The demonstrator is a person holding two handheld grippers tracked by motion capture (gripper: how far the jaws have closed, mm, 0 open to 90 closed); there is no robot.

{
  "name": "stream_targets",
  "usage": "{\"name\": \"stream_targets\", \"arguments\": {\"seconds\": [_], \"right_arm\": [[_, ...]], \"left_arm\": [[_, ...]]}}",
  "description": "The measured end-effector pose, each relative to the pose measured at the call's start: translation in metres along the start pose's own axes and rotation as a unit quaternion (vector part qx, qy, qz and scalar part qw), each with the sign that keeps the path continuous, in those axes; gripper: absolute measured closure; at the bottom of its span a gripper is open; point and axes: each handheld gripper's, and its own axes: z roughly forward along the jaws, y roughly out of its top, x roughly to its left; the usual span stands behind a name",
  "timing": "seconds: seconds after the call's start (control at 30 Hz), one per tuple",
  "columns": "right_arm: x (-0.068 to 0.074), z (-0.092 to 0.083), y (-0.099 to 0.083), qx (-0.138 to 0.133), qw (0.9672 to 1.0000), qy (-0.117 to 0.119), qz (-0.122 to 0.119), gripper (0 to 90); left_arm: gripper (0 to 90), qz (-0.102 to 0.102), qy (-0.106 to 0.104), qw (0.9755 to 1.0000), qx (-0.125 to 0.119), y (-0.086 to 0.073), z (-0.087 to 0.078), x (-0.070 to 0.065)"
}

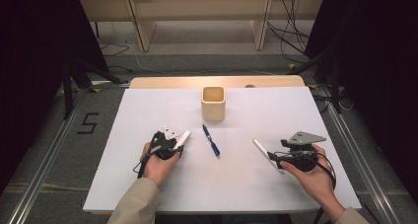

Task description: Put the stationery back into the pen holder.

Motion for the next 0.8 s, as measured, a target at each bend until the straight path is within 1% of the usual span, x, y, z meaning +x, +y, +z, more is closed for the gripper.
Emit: {"name": "stream_targets", "arguments": {"seconds": [0.03, 0.07, 0.1, 0.17, 0.2, 0.23, 0.27, 0.3, 0.33, 0.37, 0.4, 0.43, 0.47, 0.5, 0.53, 0.57, 0.6, 0.63, 0.67, 0.73, 0.77, 0.8], "right_arm": [[0.000, -0.001, 0.000, -0.003, 1.0000, 0.003, -0.003, 30.6], [0.001, -0.002, 0.000, -0.008, 0.9999, 0.008, -0.002, 30.2], [0.002, -0.002, 0.000, -0.013, 0.9998, 0.013, -0.006, 30.0], [0.004, -0.004, 0.001, -0.026, 0.9991, 0.028, -0.016, 29.7], [0.007, -0.006, 0.003, -0.036, 0.9980, 0.044, -0.029, 29.3], [0.007, -0.006, 0.003, -0.036, 0.9980, 0.044, -0.029, 29.3], [0.009, -0.006, 0.004, -0.040, 0.9972, 0.053, -0.036, 29.2], [0.011, -0.006, 0.004, -0.042, 0.9964, 0.060, -0.043, 29.2], [0.013, -0.005, 0.005, -0.044, 0.9957, 0.066, -0.048, 28.8], [0.015, -0.005, 0.005, -0.044, 0.9950, 0.072, -0.053, 28.4], [0.017, -0.004, 0.006, -0.045, 0.9942, 0.080, -0.056, 28.1], [0.022, -0.002, 0.007, -0.050, 0.9914, 0.100, -0.068, 27.7], [0.022, -0.002, 0.007, -0.050, 0.9914, 0.100, -0.068, 27.7], [0.029, 0.000, 0.008, -0.047, 0.9879, 0.125, -0.078, 27.3], [0.033, 0.002, 0.008, -0.045, 0.9855, 0.139, -0.086, 27.2], [0.033, 0.002, 0.008, -0.045, 0.9855, 0.139, -0.086, 27.2], [0.037, 0.003, 0.009, -0.043, 0.9830, 0.148, -0.100, 27.3], [0.041, 0.004, 0.009, -0.044, 0.9797, 0.160, -0.113, 27.7], [0.045, 0.005, 0.010, -0.043, 0.9761, 0.173, -0.124, 28.5], [0.053, 0.008, 0.010, -0.039, 0.9685, 0.198, -0.146, 28.8], [0.056, 0.009, 0.010, -0.036, 0.9651, 0.209, -0.154, 29.3], [0.060, 0.010, 0.011, -0.030, 0.9626, 0.217, -0.159, 30.4]], "left_arm": [[67.3, 0.010, -0.005, 0.9999, -0.001, 0.001, -0.004, -0.001], [67.4, 0.027, -0.009, 0.9996, -0.003, 0.002, -0.009, -0.001], [67.3, 0.043, -0.017, 0.9989, -0.003, 0.003, -0.014, -0.003], [67.3, 0.075, -0.034, 0.9966, -0.008, 0.007, -0.024, -0.006], [67.3, 0.095, -0.044, 0.9945, -0.006, 0.009, -0.029, -0.008], [67.3, 0.112, -0.052, 0.9924, -0.005, 0.011, -0.034, -0.010], [67.3, 0.123, -0.059, 0.9906, -0.004, 0.013, -0.037, -0.012], [67.3, 0.142, -0.065, 0.9878, 0.002, 0.014, -0.040, -0.015], [67.4, 0.153, -0.073, 0.9855, 0.003, 0.015, -0.043, -0.018], [67.4, 0.166, -0.088, 0.9821, 0.006, 0.016, -0.045, -0.021], [67.4, 0.182, -0.106, 0.9775, 0.008, 0.017, -0.047, -0.024], [67.4, 0.201, -0.125, 0.9715, 0.011, 0.018, -0.048, -0.029], [67.4, 0.221, -0.148, 0.9639, 0.018, 0.019, -0.050, -0.034], [67.3, 0.237, -0.163, 0.9574, 0.022, 0.019, -0.050, -0.040], [67.3, 0.249, -0.173, 0.9526, 0.027, 0.019, -0.050, -0.048], [67.3, 0.267, -0.181, 0.9458, 0.035, 0.019, -0.049, -0.055], [67.4, 0.284, -0.186, 0.9396, 0.042, 0.020, -0.048, -0.062], [67.4, 0.290, -0.194, 0.9362, 0.044, 0.019, -0.046, -0.069], [67.3, 0.302, -0.202, 0.9302, 0.051, 0.019, -0.045, -0.074], [67.4, 0.320, -0.215, 0.9207, 0.058, 0.020, -0.041, -0.085], [67.3, 0.323, -0.224, 0.9175, 0.060, 0.020, -0.039, -0.091], [67.3, 0.331, -0.230, 0.9133, 0.061, 0.020, -0.038, -0.096]]}}
